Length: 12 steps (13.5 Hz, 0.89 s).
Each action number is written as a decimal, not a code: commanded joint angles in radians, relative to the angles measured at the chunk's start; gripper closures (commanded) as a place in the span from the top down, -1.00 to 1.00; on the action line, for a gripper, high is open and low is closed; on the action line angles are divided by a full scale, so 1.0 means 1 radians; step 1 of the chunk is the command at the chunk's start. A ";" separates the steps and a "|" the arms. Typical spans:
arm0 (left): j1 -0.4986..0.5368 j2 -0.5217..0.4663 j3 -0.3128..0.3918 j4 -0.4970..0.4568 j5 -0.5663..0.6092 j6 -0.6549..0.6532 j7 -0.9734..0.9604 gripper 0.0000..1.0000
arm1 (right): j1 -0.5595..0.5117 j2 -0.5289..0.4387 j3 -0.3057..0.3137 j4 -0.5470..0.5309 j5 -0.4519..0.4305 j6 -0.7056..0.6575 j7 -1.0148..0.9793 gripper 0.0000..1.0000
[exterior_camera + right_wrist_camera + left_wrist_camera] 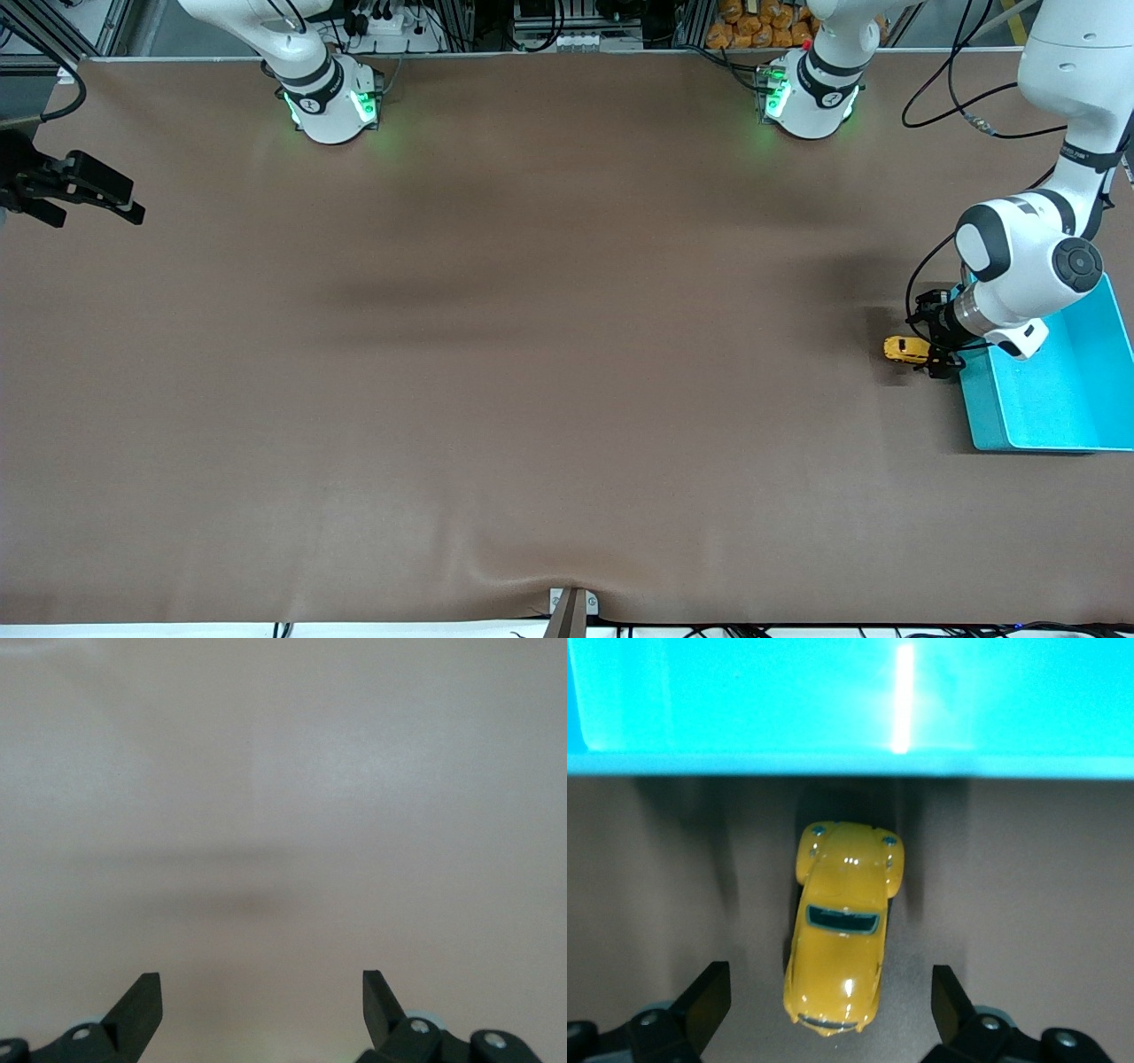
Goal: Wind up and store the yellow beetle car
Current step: 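Close the left gripper on the yellow car and lift it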
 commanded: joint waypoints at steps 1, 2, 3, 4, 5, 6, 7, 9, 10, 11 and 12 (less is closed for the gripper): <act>0.007 0.029 -0.001 0.023 0.024 0.013 0.000 -0.16 | -0.012 -0.028 0.010 -0.017 -0.011 0.013 0.026 1.00; 0.007 0.030 -0.003 0.023 0.024 0.016 -0.001 -0.76 | -0.018 -0.028 0.008 -0.016 -0.012 0.010 0.026 1.00; 0.009 0.031 -0.003 0.022 0.024 0.016 0.000 -1.00 | -0.020 -0.028 0.008 -0.016 -0.012 0.008 0.026 1.00; 0.009 0.029 -0.003 0.020 0.024 0.016 0.000 -1.00 | -0.020 -0.028 0.010 -0.016 -0.012 0.007 0.024 1.00; 0.009 0.021 -0.003 0.022 0.024 0.015 0.002 -1.00 | -0.020 -0.028 0.010 -0.017 -0.014 0.005 0.024 1.00; 0.004 0.011 -0.003 0.022 0.024 0.010 -0.001 -1.00 | -0.020 -0.028 0.010 -0.017 -0.019 0.005 0.023 1.00; -0.002 -0.017 -0.007 0.017 0.025 -0.001 0.000 -1.00 | -0.018 -0.028 0.011 -0.017 -0.043 -0.001 0.026 1.00; -0.017 -0.084 -0.035 0.022 0.057 -0.091 0.025 -1.00 | -0.017 -0.028 0.013 -0.019 -0.052 -0.005 0.029 1.00; -0.019 -0.123 -0.061 0.025 0.066 -0.134 0.039 -1.00 | -0.018 -0.028 0.013 -0.017 -0.052 -0.005 0.026 1.00; -0.019 -0.161 -0.079 0.025 0.070 -0.157 0.060 -1.00 | -0.018 -0.027 0.013 -0.017 -0.052 -0.005 0.018 1.00; -0.018 -0.195 -0.095 0.025 0.070 -0.177 0.089 -1.00 | -0.021 -0.024 0.011 -0.019 -0.052 -0.005 0.017 1.00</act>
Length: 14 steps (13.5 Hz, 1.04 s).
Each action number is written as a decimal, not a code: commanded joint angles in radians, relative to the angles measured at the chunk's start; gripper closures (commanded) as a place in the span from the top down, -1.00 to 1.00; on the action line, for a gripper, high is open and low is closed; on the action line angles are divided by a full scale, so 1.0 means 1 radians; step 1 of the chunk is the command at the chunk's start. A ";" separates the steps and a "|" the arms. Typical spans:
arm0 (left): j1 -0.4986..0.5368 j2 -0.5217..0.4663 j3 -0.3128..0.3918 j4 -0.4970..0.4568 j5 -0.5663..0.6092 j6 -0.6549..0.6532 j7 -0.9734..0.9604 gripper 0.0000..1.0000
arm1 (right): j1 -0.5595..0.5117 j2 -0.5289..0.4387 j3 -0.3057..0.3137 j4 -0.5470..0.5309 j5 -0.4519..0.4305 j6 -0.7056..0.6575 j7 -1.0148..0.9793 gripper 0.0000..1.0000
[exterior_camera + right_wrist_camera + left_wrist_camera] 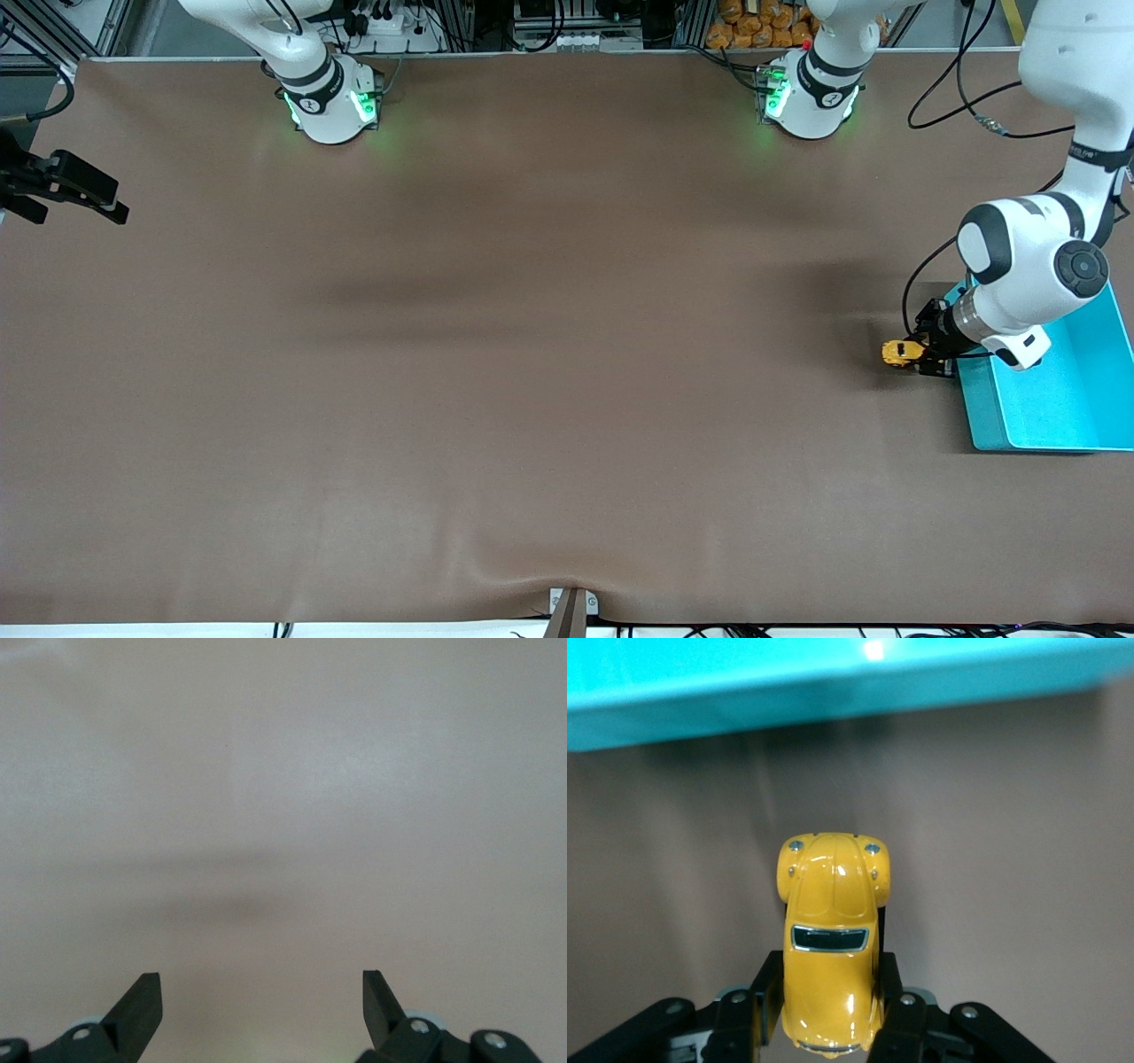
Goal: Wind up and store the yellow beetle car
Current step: 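Close the left gripper on the yellow car and lift it, then carry the held car with the left gripper over the blue bin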
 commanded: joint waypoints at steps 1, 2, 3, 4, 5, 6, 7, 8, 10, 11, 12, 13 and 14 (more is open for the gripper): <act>-0.004 -0.139 -0.030 -0.021 0.020 -0.089 0.082 -1.00 | -0.021 -0.013 0.010 -0.018 -0.014 -0.005 0.008 1.00; -0.004 -0.168 -0.036 -0.018 0.020 -0.112 0.128 -1.00 | -0.021 -0.013 0.010 -0.017 -0.013 -0.005 0.011 1.00; -0.004 -0.187 -0.036 -0.001 0.020 -0.143 0.187 -1.00 | -0.019 -0.013 0.012 -0.017 -0.011 -0.005 0.014 1.00; -0.003 -0.192 -0.036 0.037 0.020 -0.199 0.250 -1.00 | -0.018 -0.013 0.012 -0.015 -0.010 -0.003 0.017 1.00; 0.000 -0.190 -0.035 0.081 0.020 -0.264 0.318 -1.00 | -0.016 -0.013 0.013 -0.015 -0.006 -0.003 0.017 1.00; 0.008 -0.187 -0.033 0.123 0.020 -0.311 0.387 -1.00 | -0.016 -0.013 0.013 -0.015 -0.002 -0.003 0.017 1.00; 0.008 -0.184 -0.025 0.149 0.022 -0.344 0.466 -1.00 | -0.016 -0.011 0.013 -0.015 0.000 -0.003 0.017 1.00; 0.013 -0.184 -0.019 0.163 0.038 -0.356 0.542 -1.00 | -0.015 -0.011 0.013 -0.015 0.000 -0.002 0.017 1.00; 0.052 -0.179 -0.021 0.171 0.096 -0.358 0.686 -1.00 | -0.013 -0.011 0.015 -0.015 0.000 -0.003 0.019 1.00; 0.065 -0.176 -0.019 0.177 0.126 -0.358 0.785 -1.00 | -0.013 -0.011 0.015 -0.015 0.000 -0.002 0.019 1.00; 0.085 -0.172 -0.019 0.191 0.141 -0.358 0.865 -1.00 | -0.012 -0.011 0.015 -0.015 0.001 -0.002 0.019 1.00; 0.105 -0.164 -0.019 0.204 0.161 -0.358 0.940 -1.00 | -0.010 -0.011 0.016 -0.015 0.001 0.000 0.019 1.00; 0.128 -0.152 -0.019 0.220 0.179 -0.358 1.020 -1.00 | -0.007 -0.011 0.016 -0.015 0.001 0.000 0.019 1.00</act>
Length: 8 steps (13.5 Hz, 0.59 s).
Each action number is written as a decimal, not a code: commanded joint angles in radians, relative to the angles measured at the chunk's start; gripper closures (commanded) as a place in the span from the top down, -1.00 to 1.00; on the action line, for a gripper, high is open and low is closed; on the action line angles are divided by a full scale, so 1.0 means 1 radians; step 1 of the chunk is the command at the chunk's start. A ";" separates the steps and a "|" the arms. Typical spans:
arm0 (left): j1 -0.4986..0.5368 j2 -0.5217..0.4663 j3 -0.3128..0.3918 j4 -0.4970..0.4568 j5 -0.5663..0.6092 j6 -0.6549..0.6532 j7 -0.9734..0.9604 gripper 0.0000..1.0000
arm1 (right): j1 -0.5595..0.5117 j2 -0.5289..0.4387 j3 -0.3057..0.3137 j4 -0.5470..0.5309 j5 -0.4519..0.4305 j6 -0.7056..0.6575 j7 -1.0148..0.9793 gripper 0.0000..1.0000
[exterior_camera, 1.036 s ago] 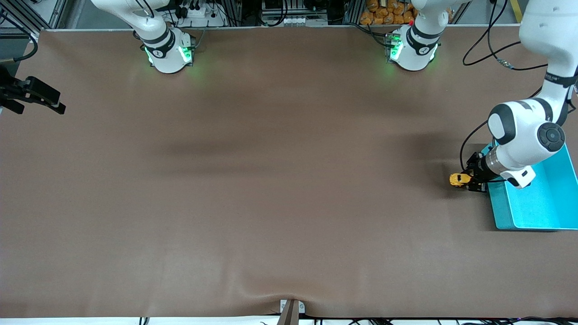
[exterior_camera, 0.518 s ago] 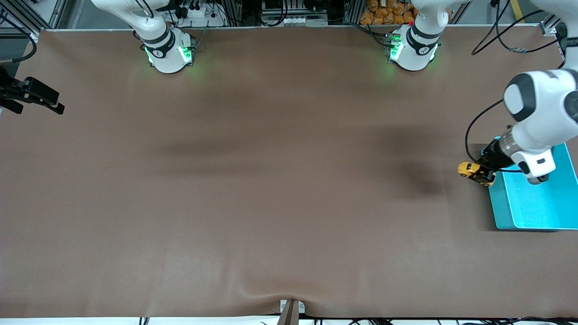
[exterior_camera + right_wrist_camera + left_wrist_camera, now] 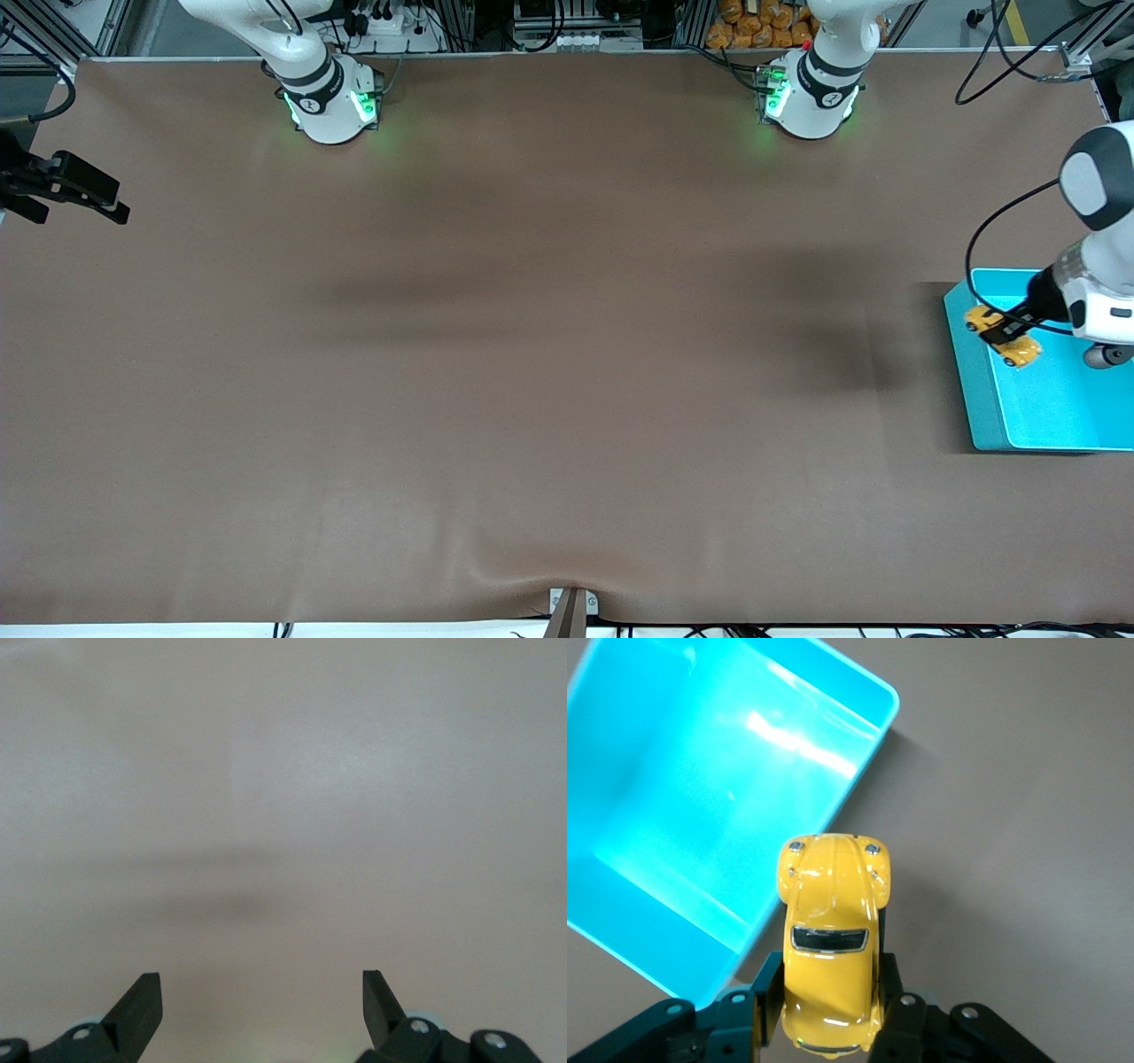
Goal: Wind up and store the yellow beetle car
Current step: 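Carry the held car with the left gripper over the blue bin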
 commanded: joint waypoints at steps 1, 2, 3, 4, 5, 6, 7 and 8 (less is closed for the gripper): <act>0.068 0.038 -0.008 0.073 0.064 -0.026 0.215 -1.00 | 0.000 -0.012 0.009 -0.012 0.003 0.002 0.020 1.00; 0.097 0.060 -0.008 0.094 0.067 -0.026 0.304 -1.00 | 0.003 -0.012 0.009 -0.008 0.003 0.002 0.018 1.00; 0.125 0.086 -0.008 0.126 0.067 -0.026 0.393 -1.00 | 0.003 -0.012 0.009 -0.006 0.003 0.002 0.020 1.00; 0.151 0.113 -0.008 0.157 0.066 -0.026 0.473 -1.00 | 0.003 -0.012 0.009 -0.006 0.003 0.002 0.020 1.00; 0.182 0.147 -0.008 0.183 0.064 -0.026 0.543 -1.00 | 0.003 -0.012 0.009 -0.005 0.003 0.002 0.018 1.00; 0.212 0.187 -0.009 0.212 0.058 -0.026 0.602 -1.00 | 0.003 -0.012 0.009 -0.003 0.003 0.002 0.018 1.00; 0.232 0.231 -0.008 0.250 0.052 -0.026 0.646 -1.00 | 0.003 -0.012 0.009 -0.002 0.001 0.002 0.015 1.00; 0.242 0.273 -0.009 0.280 0.052 -0.026 0.666 -1.00 | 0.001 -0.010 0.009 -0.002 0.003 0.002 0.012 1.00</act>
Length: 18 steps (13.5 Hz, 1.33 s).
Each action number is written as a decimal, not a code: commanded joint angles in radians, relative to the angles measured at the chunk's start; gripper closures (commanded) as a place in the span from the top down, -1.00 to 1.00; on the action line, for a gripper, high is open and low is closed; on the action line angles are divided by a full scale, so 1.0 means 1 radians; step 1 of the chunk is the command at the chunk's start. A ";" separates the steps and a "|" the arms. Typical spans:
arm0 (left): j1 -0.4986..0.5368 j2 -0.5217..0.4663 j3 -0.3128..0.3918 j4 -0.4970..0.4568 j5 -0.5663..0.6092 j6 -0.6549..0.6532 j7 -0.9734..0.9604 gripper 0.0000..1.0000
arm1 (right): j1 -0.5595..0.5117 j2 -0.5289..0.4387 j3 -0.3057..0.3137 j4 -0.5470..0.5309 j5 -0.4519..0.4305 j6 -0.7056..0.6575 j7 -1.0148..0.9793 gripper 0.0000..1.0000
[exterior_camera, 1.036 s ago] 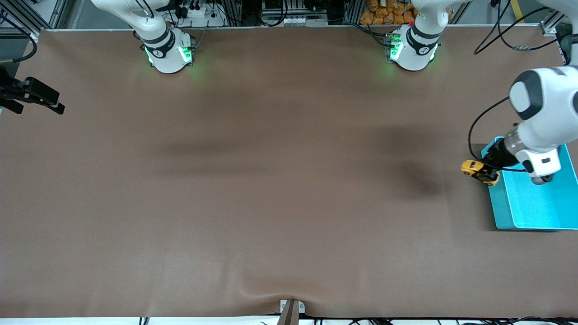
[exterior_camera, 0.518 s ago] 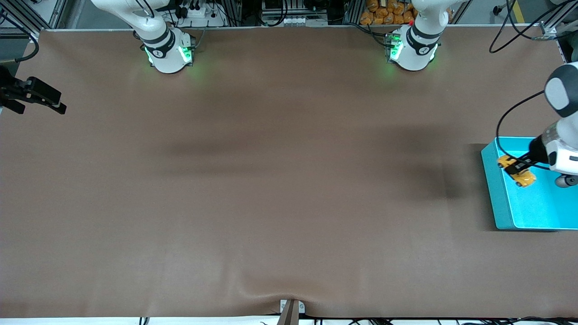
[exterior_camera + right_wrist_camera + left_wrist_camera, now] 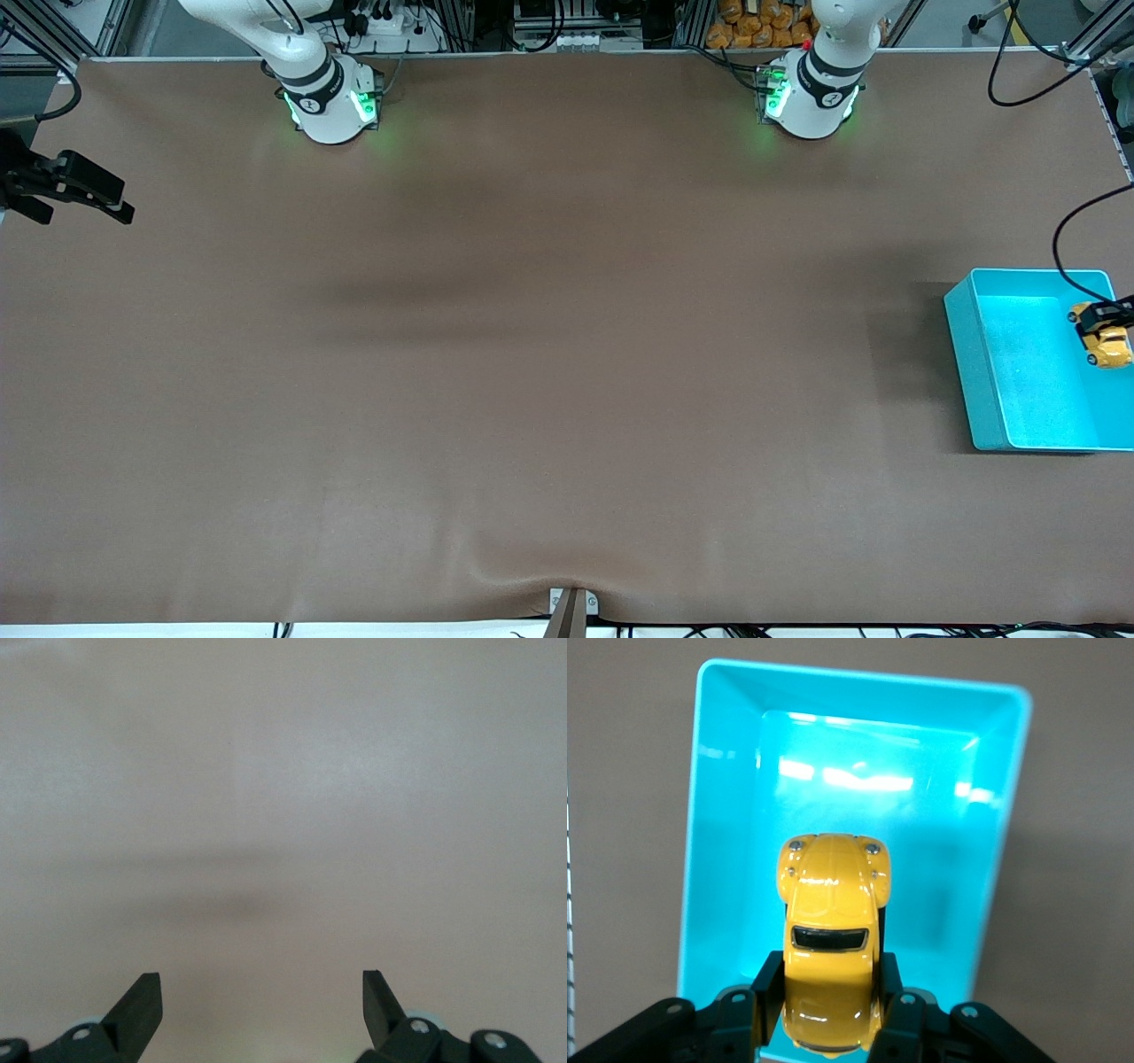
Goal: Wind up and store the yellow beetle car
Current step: 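Carry the held car with the left gripper over the blue bin, then lower the car into the blue bin and open the left gripper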
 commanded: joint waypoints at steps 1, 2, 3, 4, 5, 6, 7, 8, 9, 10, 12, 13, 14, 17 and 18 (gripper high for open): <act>0.028 0.133 -0.012 0.124 0.011 -0.026 0.057 -1.00 | -0.001 -0.010 0.004 -0.002 0.002 0.000 0.010 1.00; 0.034 0.151 -0.014 0.126 0.010 -0.023 0.047 -1.00 | 0.000 -0.010 0.004 -0.002 0.002 0.000 0.010 1.00; 0.036 0.165 -0.012 0.126 0.010 -0.020 0.038 -1.00 | 0.000 -0.010 0.004 -0.002 0.002 0.000 0.012 1.00; 0.038 0.177 -0.012 0.124 0.010 -0.018 0.038 -1.00 | 0.002 -0.010 0.005 -0.002 0.002 0.000 0.010 1.00; 0.038 0.188 -0.012 0.120 0.010 -0.017 0.040 -1.00 | 0.003 -0.010 0.004 -0.002 0.002 0.000 0.012 1.00; 0.038 0.203 -0.012 0.118 0.011 -0.015 0.038 -1.00 | 0.006 -0.010 0.004 0.001 0.002 0.000 0.012 1.00; 0.038 0.211 -0.012 0.115 0.013 -0.014 0.035 -1.00 | 0.006 -0.010 0.004 0.010 0.002 0.000 0.012 1.00; 0.041 0.225 -0.011 0.114 0.020 -0.006 0.037 -1.00 | 0.006 -0.010 0.004 0.012 0.002 -0.001 0.013 1.00; 0.048 0.234 -0.011 0.114 0.023 0.006 0.037 -1.00 | 0.006 -0.007 0.004 0.010 0.001 -0.001 0.010 1.00; 0.054 0.252 -0.011 0.114 0.025 0.029 0.037 -1.00 | 0.003 0.001 0.005 0.012 0.002 -0.001 0.010 1.00; 0.056 0.283 -0.011 0.114 0.026 0.070 0.046 -1.00 | 0.005 0.001 0.004 0.013 0.002 0.000 0.012 1.00; 0.056 0.297 -0.011 0.114 0.026 0.086 0.047 -1.00 | 0.006 0.001 0.004 0.013 0.002 0.000 0.012 1.00; 0.056 0.306 -0.011 0.114 0.028 0.098 0.050 -1.00 | 0.005 0.001 0.004 0.013 0.002 0.000 0.010 1.00; 0.054 0.338 -0.009 0.115 0.030 0.139 0.060 -1.00 | 0.005 0.001 0.004 0.013 0.002 -0.001 0.013 1.00; 0.054 0.342 -0.008 0.115 0.039 0.143 0.060 -1.00 | 0.008 0.001 0.005 0.013 0.002 0.000 0.016 1.00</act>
